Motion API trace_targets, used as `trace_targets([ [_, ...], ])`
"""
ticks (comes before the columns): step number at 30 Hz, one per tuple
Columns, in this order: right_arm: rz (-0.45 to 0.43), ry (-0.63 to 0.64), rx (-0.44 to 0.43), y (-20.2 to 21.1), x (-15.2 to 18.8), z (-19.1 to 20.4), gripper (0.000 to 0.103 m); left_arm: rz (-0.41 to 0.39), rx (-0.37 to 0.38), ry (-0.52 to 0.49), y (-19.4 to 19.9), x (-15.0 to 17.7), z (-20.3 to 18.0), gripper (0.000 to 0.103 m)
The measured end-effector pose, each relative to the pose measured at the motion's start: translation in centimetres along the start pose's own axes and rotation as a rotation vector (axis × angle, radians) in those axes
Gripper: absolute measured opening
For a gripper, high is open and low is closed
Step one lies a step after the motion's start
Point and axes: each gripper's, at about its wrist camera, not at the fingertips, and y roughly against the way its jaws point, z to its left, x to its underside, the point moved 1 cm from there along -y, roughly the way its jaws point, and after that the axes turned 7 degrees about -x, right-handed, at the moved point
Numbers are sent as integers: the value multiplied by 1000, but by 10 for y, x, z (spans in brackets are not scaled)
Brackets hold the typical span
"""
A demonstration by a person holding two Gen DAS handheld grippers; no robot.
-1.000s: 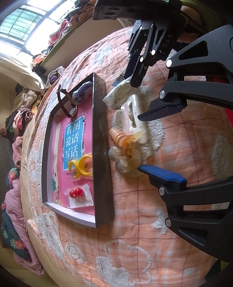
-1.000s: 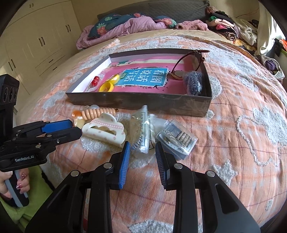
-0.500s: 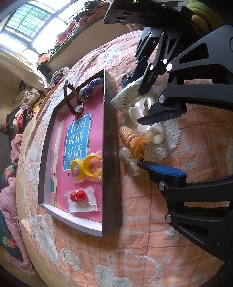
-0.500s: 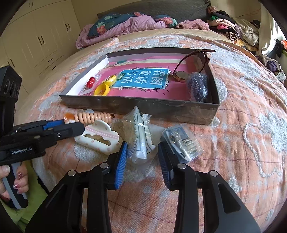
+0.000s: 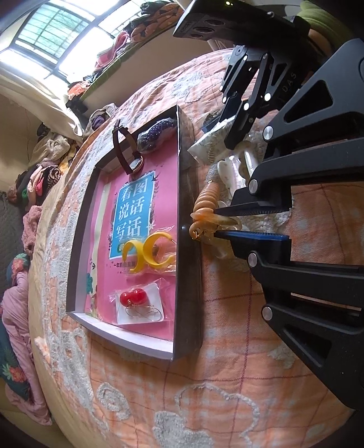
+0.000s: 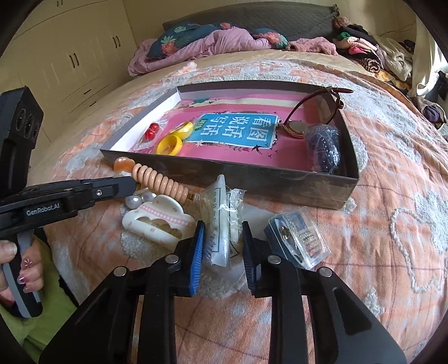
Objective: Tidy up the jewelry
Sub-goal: 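Grasp the clear tube packet with the right tool while the left tool grasps the orange spiral hair tie, then lift the clear packet with the right tool while the left tool lifts the orange spiral hair tie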
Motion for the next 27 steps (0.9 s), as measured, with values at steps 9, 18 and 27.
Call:
trace_targets([
  [9,-43,1,-21,23,2,5,24,-40,4,4,19,2,4,4],
  [18,-39,21,-35,27,3,14,24,-19,-13,19,23,1,17,4],
  [27,-34,21,-29,26,5,16,24,0,-22,46,19,7,30,4],
])
